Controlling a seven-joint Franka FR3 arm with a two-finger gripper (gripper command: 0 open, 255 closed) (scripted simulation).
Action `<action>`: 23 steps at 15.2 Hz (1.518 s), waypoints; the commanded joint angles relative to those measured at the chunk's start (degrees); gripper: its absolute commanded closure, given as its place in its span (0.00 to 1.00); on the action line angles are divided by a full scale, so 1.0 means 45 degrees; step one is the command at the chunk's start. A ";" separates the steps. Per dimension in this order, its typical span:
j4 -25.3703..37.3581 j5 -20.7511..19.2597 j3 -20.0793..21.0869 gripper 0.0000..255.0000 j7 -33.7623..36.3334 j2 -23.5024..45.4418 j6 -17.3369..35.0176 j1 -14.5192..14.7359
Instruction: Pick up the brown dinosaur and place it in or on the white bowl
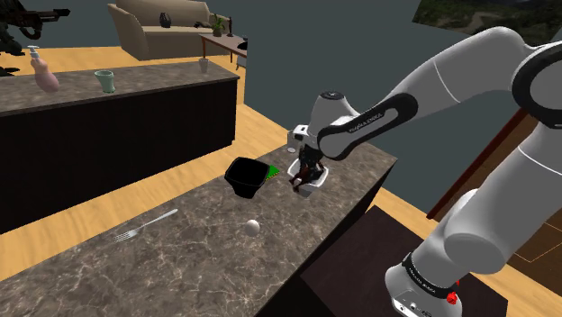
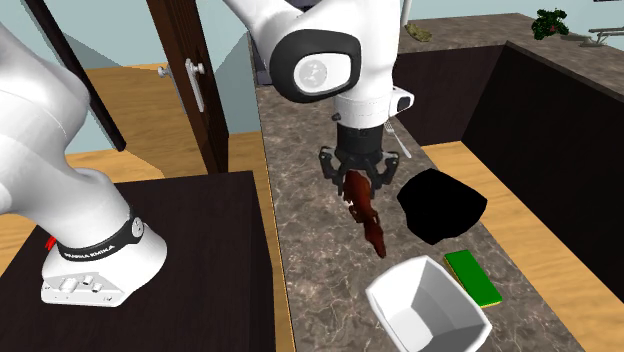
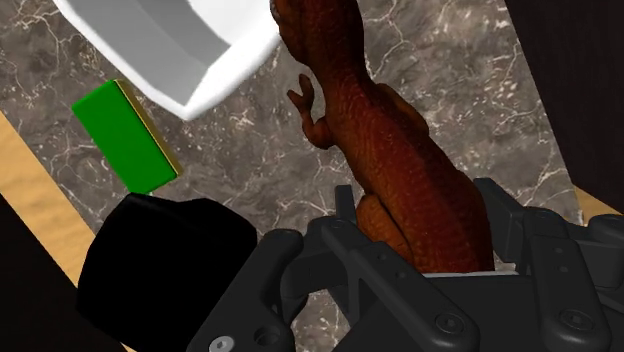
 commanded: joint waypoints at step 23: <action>0.5407 0.1290 -0.1474 1.00 -0.5069 0.5072 -0.0085 -0.2633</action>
